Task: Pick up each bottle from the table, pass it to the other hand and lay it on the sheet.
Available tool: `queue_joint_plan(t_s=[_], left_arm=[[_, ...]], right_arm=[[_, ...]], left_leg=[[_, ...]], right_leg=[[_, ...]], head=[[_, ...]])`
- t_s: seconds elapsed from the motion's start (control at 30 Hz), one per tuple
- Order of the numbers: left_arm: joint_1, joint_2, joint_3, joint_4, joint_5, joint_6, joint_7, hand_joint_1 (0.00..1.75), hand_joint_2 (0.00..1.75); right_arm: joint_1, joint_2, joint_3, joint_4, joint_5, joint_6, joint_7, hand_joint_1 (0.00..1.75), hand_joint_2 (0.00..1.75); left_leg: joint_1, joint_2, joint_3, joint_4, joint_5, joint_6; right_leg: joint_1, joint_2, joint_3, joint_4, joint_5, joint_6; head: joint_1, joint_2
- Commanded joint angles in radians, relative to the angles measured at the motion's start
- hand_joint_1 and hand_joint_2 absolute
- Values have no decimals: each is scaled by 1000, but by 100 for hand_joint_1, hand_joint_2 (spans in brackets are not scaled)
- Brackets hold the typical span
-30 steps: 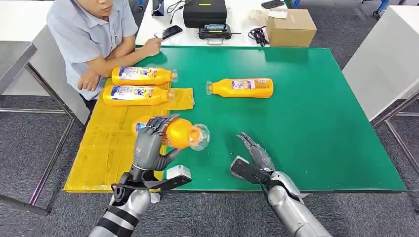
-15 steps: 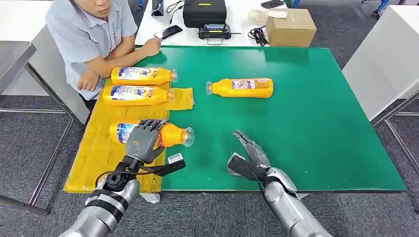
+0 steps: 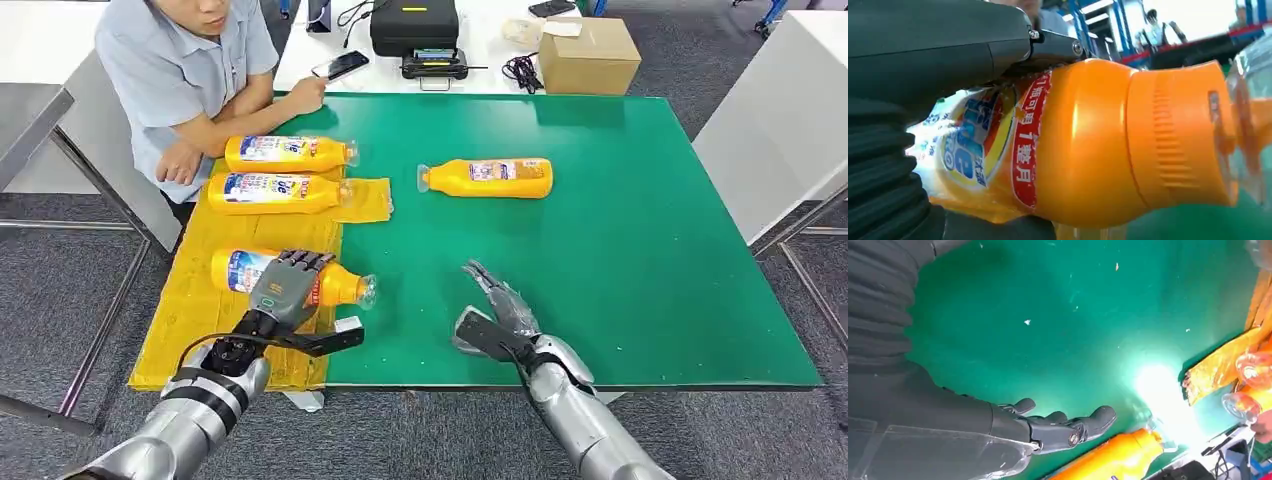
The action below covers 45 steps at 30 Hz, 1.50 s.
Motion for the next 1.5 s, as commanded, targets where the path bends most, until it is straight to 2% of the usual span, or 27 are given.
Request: queue_joint_plan(t_s=[0.03, 0.1, 0.13, 0.2, 0.27, 0.3, 0.73, 0.87, 0.97, 1.07, 1.23, 1.27, 1.3, 1.33, 1.4, 1.5], left_arm=[[-90, 3, -59, 143, 18, -119, 4, 9, 175], [-89, 4, -58, 149, 24, -136, 4, 19, 175], [-89, 4, -58, 149, 24, -136, 4, 19, 175], [-93, 5, -55, 160, 37, -161, -2, 47, 175], [-90, 5, -54, 164, 41, -161, 4, 10, 175], [-90, 5, -54, 164, 42, -161, 4, 3, 175], [-83, -9, -86, 129, 43, -160, 13, 0, 175], [-58, -13, -103, 58, 53, -60, -1, 0, 175], [-55, -15, -107, 47, 51, -68, 4, 0, 175], [-32, -19, -105, -12, 74, -12, -11, 0, 175], [97, -17, -129, -256, 72, 64, -1, 0, 175], [174, -17, -126, -382, 108, 81, -10, 0, 175], [197, -14, -133, -421, 105, 75, -3, 0, 175], [245, -18, -136, -493, 124, 98, -11, 0, 175], [338, -36, -130, -628, 155, 105, -41, 0, 175], [390, -58, -105, -693, 111, 105, -70, 0, 175]], right_arm=[[-47, 19, -17, 76, 0, 13, -6, 0, 175], [-49, 20, -19, 78, -1, 16, -6, 0, 175], [-49, 20, -19, 78, -1, 16, -6, 0, 175], [-49, 21, -23, 79, -2, 19, -8, 0, 175], [-47, 19, -25, 79, -2, 19, -11, 0, 175], [-47, 19, -26, 79, -2, 19, -11, 0, 175], [-37, 18, -33, 70, 17, 5, -12, 0, 175], [-29, 15, -36, 65, 25, -8, -12, 0, 175], [-28, 14, -36, 64, 26, -8, -13, 0, 175], [-20, 12, -42, 59, 26, -16, -11, 0, 175], [47, 17, -103, -18, -33, -25, -38, 0, 175], [89, 17, -142, -75, -95, 16, -54, 0, 175], [102, 12, -144, -94, -96, 20, -53, 0, 175], [132, 24, -192, -128, -184, 88, -74, 0, 175], [187, 39, -246, -194, -250, 120, -76, 0, 175], [210, 47, -262, -225, -280, 147, -74, 0, 175]], left_leg=[[1, 1, 2, 1, -1, -2], [1, 1, 3, 1, -2, -2], [1, 1, 2, 0, -1, -2], [2, 3, 6, 1, -3, -3], [1, 2, 4, 1, -2, -3], [1, 2, 3, 1, -2, -3], [1, 2, 5, 0, -1, -2], [1, 1, 5, 0, -2, -2], [1, 1, 6, 0, -2, -2], [1, 1, 4, 0, -1, -2], [1, 0, 4, 0, -2, -2], [0, 0, 4, -1, -1, -1], [1, 1, 5, 0, -3, -2], [0, 1, 5, -1, -2, -2], [1, 1, 6, 0, -4, -2], [0, 0, 4, 0, -4, -2]], right_leg=[[1, 1, 2, 0, -1, -2], [1, 1, 3, 0, -2, -3], [1, 1, 3, 0, -1, -2], [2, 2, 5, 0, -2, -4], [2, 2, 3, 1, -1, -4], [2, 2, 3, 0, -1, -3], [1, 1, 4, 0, -1, -2], [1, 1, 5, -1, -1, -3], [2, 1, 6, -1, -1, -3], [1, 0, 4, -1, -1, -2], [1, -1, 4, 0, -1, -2], [0, 0, 4, -1, -1, -2], [1, 0, 6, -1, -2, -3], [1, 0, 5, -2, -2, -2], [1, 0, 6, -1, -3, -3], [1, 0, 4, -1, -3, -2]], head=[[0, 0], [0, 0], [0, 0], [0, 0], [0, 0], [0, 0], [0, 0], [0, 0], [0, 0], [0, 0], [0, 0], [0, 0], [0, 0], [0, 0], [0, 0], [0, 0]])
